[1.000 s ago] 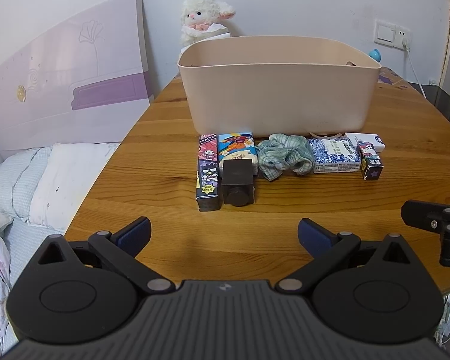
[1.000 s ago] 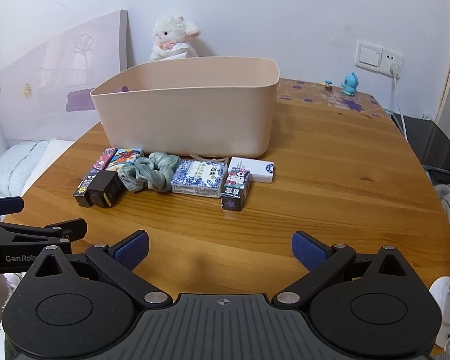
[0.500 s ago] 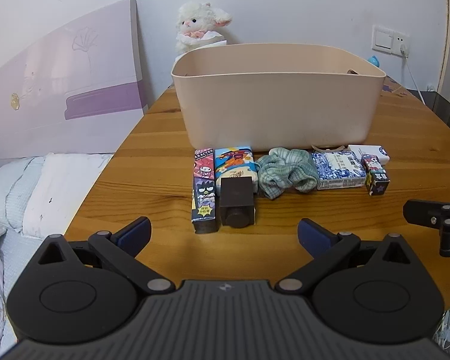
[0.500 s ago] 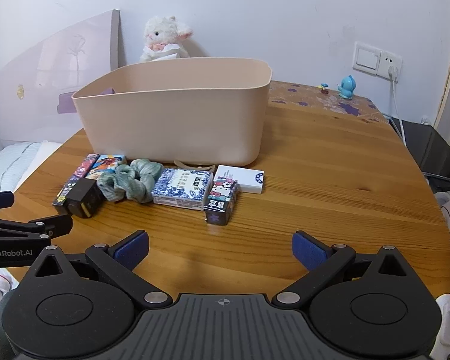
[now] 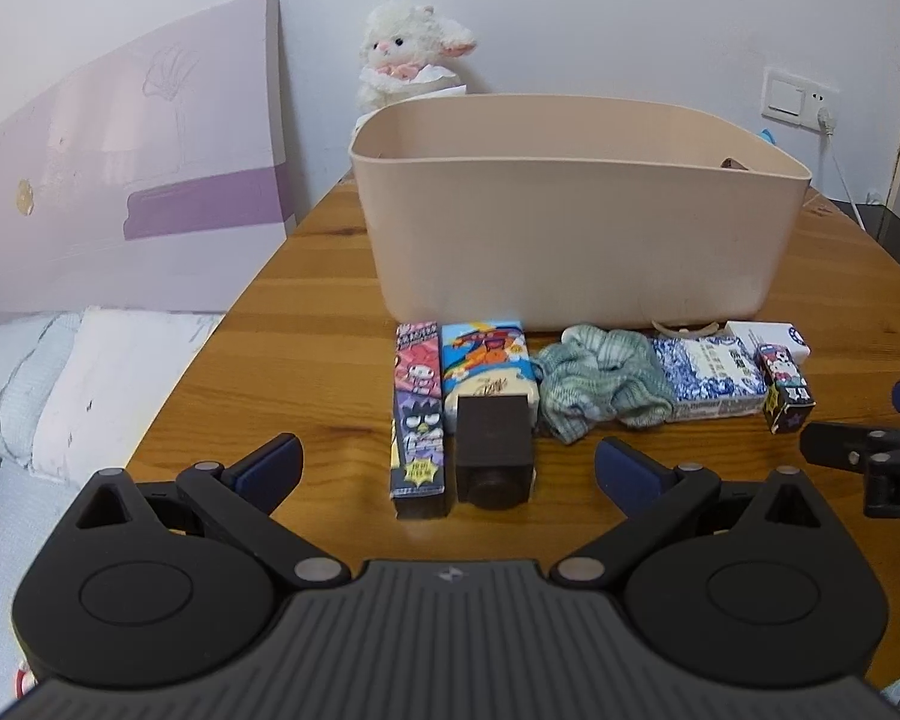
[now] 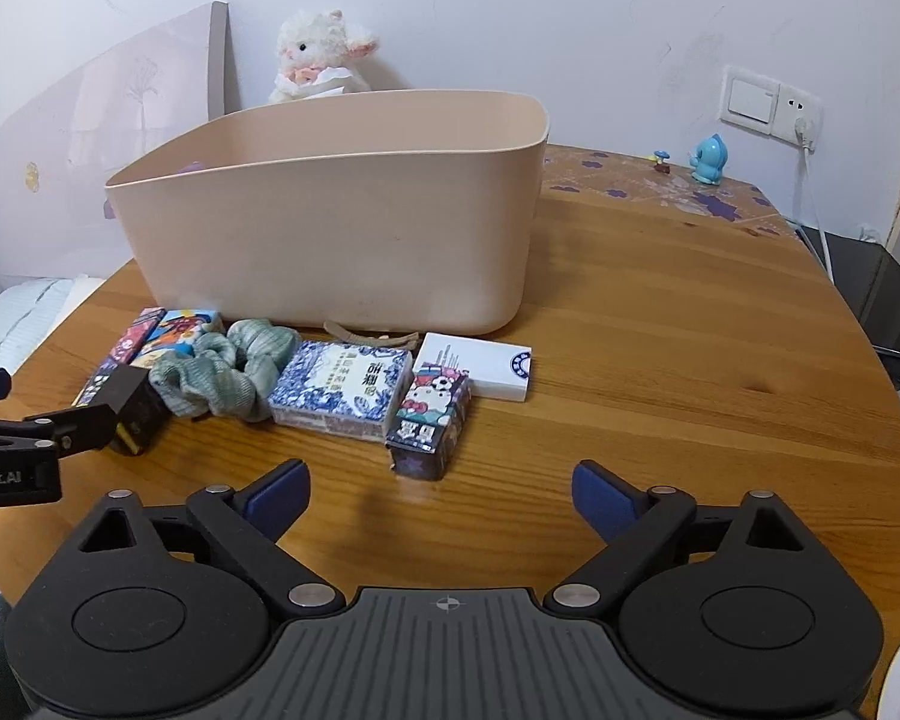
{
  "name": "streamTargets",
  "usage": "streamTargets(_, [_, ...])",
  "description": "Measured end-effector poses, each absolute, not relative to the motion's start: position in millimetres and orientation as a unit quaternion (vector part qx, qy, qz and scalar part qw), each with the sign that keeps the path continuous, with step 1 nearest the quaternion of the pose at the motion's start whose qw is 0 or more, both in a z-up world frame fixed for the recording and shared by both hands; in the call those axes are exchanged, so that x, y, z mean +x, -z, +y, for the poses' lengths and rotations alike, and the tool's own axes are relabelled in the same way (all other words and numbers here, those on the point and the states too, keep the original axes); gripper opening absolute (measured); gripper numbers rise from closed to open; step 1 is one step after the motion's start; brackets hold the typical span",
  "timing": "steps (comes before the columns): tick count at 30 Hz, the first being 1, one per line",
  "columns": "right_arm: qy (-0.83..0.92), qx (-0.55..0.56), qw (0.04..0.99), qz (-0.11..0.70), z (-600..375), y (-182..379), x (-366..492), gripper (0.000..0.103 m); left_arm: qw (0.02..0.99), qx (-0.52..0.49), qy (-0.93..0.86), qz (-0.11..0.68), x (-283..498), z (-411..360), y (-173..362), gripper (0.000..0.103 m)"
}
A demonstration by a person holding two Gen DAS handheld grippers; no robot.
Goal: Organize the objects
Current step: 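Move both grippers toward the row of items in front of the bin, then grasp the black square box with the left gripper while the right grasps the small Hello Kitty box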
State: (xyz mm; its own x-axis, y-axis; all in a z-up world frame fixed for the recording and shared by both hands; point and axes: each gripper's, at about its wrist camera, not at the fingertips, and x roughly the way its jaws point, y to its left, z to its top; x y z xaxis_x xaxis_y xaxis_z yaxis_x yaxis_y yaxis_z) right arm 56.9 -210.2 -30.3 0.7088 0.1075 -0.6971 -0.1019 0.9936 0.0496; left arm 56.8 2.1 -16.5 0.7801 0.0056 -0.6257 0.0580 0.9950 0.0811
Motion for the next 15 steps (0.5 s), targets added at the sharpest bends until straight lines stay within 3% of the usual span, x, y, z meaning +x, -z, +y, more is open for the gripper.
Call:
streamTargets(6, [-0.055,0.008,0.925,0.376,-213.5,35.9,70.5,0.092,0.945,0.054,0.027,0.32,63.1,-6.4,18.0,0.102])
streamTargets(9, [-0.054,0.001,0.925,0.377,-213.4,40.0,74.5,0.088,0.943,0.059,0.035,0.326,66.1,-11.9,21.7,0.087])
streamTargets(15, [-0.058,0.001,0.92,0.387,-212.1,48.8,83.0,0.08,0.938,0.064,0.041,0.338,72.5,-19.6,31.0,0.087])
